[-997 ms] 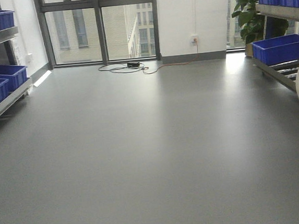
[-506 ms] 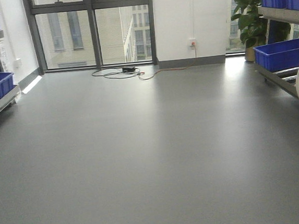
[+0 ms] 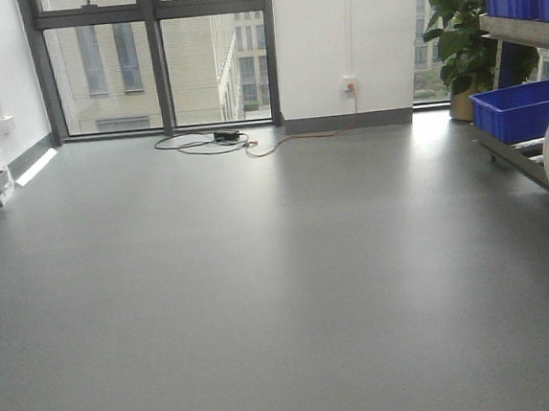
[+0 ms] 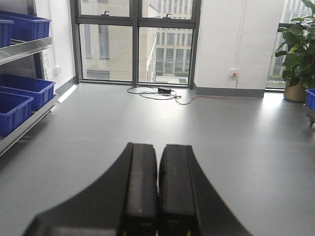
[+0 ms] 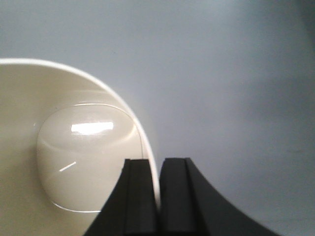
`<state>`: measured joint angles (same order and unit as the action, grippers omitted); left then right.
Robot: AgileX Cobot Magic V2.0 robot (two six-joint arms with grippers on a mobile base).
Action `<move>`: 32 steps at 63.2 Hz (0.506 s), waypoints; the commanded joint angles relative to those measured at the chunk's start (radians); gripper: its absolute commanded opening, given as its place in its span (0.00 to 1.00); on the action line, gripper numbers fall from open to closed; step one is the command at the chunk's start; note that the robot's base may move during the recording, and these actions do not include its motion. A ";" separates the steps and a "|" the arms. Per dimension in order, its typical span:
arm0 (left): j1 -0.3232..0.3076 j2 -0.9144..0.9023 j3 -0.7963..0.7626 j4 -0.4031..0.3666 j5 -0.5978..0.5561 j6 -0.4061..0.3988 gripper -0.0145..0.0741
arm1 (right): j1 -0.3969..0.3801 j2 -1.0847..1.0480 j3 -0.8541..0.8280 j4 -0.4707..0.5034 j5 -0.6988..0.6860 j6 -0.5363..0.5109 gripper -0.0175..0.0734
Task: Move white bin to right shelf second layer
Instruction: 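Continue driving toward the window wall holding the bin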
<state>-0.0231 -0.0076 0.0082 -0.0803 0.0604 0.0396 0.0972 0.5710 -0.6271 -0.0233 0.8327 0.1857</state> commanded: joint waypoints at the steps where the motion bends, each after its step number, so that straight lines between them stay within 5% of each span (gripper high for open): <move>1: -0.006 -0.015 0.027 -0.005 -0.083 -0.005 0.26 | -0.004 -0.001 -0.029 -0.002 -0.081 0.002 0.27; 32: -0.006 -0.015 0.027 -0.005 -0.083 -0.005 0.26 | -0.004 -0.001 -0.029 -0.002 -0.081 0.002 0.27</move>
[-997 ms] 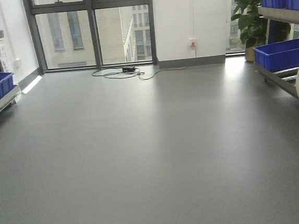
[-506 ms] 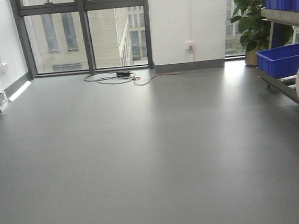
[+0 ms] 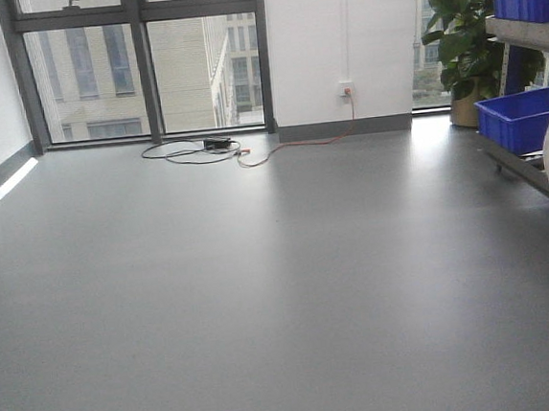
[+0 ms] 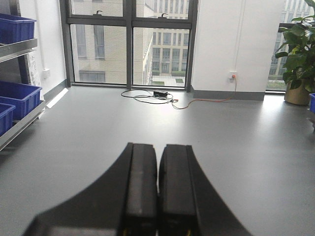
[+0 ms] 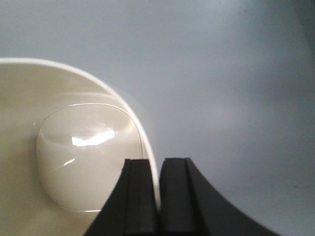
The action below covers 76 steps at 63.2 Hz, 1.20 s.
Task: Move white bin to right shelf second layer
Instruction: 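Continue driving toward the window wall holding the bin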
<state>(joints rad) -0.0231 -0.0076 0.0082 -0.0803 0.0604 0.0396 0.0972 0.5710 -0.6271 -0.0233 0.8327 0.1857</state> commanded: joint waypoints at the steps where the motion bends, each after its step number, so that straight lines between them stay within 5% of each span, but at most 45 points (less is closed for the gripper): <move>1: -0.006 -0.015 0.027 -0.005 -0.083 -0.005 0.26 | -0.004 -0.001 -0.029 -0.002 -0.081 0.002 0.27; 76: -0.006 -0.015 0.027 -0.005 -0.083 -0.005 0.26 | -0.004 -0.001 -0.029 -0.002 -0.080 0.002 0.27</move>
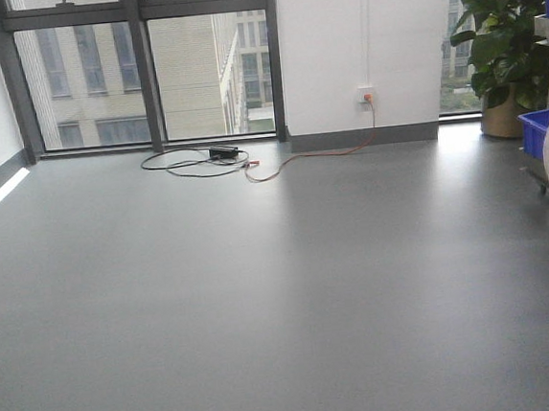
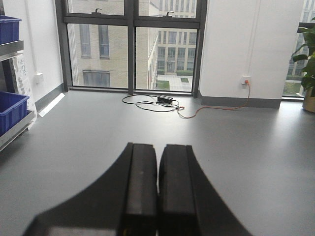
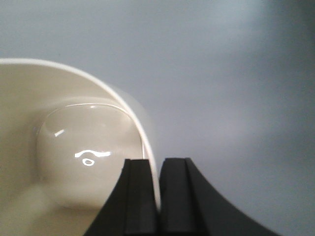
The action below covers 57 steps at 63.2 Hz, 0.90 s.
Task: Move white bin to right shelf second layer
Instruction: 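Continue driving toward the window wall holding the bin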
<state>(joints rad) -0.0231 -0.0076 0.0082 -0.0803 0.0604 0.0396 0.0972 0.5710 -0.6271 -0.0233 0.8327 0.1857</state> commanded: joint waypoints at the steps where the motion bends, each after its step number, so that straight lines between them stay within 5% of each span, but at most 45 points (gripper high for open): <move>1: -0.006 -0.015 0.027 -0.005 -0.083 -0.005 0.26 | -0.004 -0.001 -0.029 -0.002 -0.080 0.002 0.27; 57: -0.006 -0.015 0.027 -0.005 -0.083 -0.005 0.26 | -0.004 -0.001 -0.029 -0.002 -0.081 0.002 0.27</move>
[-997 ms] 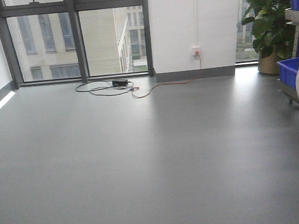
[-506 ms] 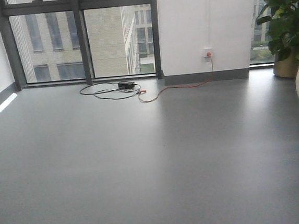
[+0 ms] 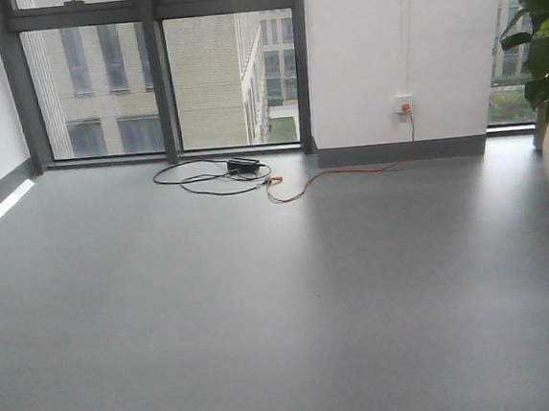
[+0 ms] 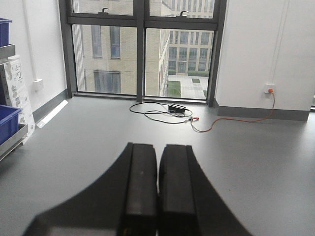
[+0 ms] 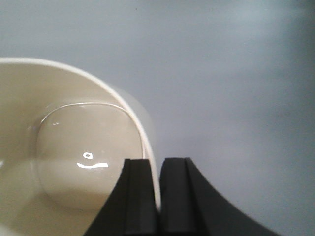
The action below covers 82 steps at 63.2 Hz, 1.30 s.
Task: Move white bin to right shelf second layer
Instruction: 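Continue driving toward the window wall holding the bin, then turn the base toward the roller shelf with blue crates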
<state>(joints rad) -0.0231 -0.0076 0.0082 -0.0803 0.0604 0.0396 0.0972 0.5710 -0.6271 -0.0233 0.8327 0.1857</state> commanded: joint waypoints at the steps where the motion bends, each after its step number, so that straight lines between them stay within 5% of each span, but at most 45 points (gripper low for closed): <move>1: -0.006 -0.015 0.027 -0.005 -0.083 -0.005 0.26 | -0.004 -0.001 -0.029 -0.002 -0.081 0.002 0.27; 82: -0.006 -0.015 0.027 -0.005 -0.083 -0.005 0.26 | -0.004 -0.001 -0.029 -0.002 -0.081 0.002 0.27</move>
<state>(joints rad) -0.0231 -0.0076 0.0082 -0.0803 0.0604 0.0396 0.0972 0.5710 -0.6271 -0.0233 0.8327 0.1857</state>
